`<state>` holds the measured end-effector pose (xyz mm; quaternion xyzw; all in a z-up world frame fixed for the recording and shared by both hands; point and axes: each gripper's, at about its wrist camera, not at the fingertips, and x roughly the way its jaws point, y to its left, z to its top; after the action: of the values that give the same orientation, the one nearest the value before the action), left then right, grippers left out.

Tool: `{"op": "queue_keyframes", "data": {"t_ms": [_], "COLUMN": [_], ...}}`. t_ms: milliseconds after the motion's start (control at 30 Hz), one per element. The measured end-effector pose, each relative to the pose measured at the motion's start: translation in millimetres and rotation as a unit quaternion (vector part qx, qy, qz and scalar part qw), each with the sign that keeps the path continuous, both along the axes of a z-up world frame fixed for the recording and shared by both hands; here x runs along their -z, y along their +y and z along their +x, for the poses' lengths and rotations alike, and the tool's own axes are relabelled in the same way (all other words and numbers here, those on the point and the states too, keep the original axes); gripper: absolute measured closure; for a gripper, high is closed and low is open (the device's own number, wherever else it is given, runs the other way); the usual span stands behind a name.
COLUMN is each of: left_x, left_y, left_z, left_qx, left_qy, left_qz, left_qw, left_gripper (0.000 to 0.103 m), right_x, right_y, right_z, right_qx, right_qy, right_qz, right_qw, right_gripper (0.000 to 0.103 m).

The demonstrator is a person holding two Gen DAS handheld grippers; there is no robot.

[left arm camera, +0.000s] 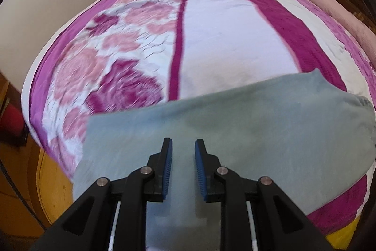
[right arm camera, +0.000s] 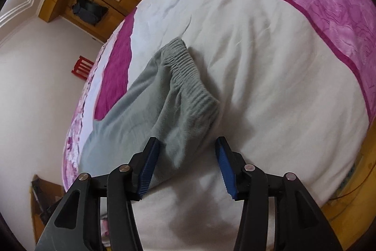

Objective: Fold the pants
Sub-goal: 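Lift the gripped waistband up off the bed with the right gripper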

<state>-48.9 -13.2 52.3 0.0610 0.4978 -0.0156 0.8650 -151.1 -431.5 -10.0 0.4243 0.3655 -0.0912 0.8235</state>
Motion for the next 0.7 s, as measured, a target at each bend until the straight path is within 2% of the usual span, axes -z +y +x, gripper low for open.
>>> {"op": "queue_keyframes", "data": {"t_ms": [200, 267, 333, 400, 567, 700], "left_x": [8.0, 8.6, 9.6, 11.0, 14.6, 15.9], "left_y": [23.8, 22.8, 20.5, 18.4, 15.2, 10.0], "left_z": [-12.0, -11.2, -10.3, -10.5, -10.5, -9.1], "left_qx": [-0.023, -0.022, -0.02, -0.018, -0.018, -0.01], "left_qy": [0.003, 0.001, -0.001, -0.004, -0.011, -0.008], "left_qz": [-0.024, -0.022, -0.018, -0.016, -0.017, -0.017], "left_qw": [0.9995, 0.9995, 0.9996, 0.9997, 0.9996, 0.9998], "left_gripper": [0.083, 0.082, 0.08, 0.076, 0.067, 0.055], "right_x": [2.4, -0.9, -5.1, -5.4, 12.5, 12.9], "right_y": [-2.1, -5.6, -9.2, -12.5, -11.4, -2.2], "right_z": [8.8, 7.1, 2.4, -0.2, -2.2, -0.4], "right_qx": [0.022, 0.034, 0.044, 0.049, 0.045, 0.032], "right_qy": [-0.02, -0.04, -0.065, -0.08, -0.051, -0.049], "right_qz": [-0.001, 0.007, 0.011, 0.018, 0.053, 0.033], "right_qw": [1.0, 0.999, 0.997, 0.995, 0.996, 0.998], "right_gripper": [0.052, 0.055, 0.063, 0.064, 0.064, 0.064]}}
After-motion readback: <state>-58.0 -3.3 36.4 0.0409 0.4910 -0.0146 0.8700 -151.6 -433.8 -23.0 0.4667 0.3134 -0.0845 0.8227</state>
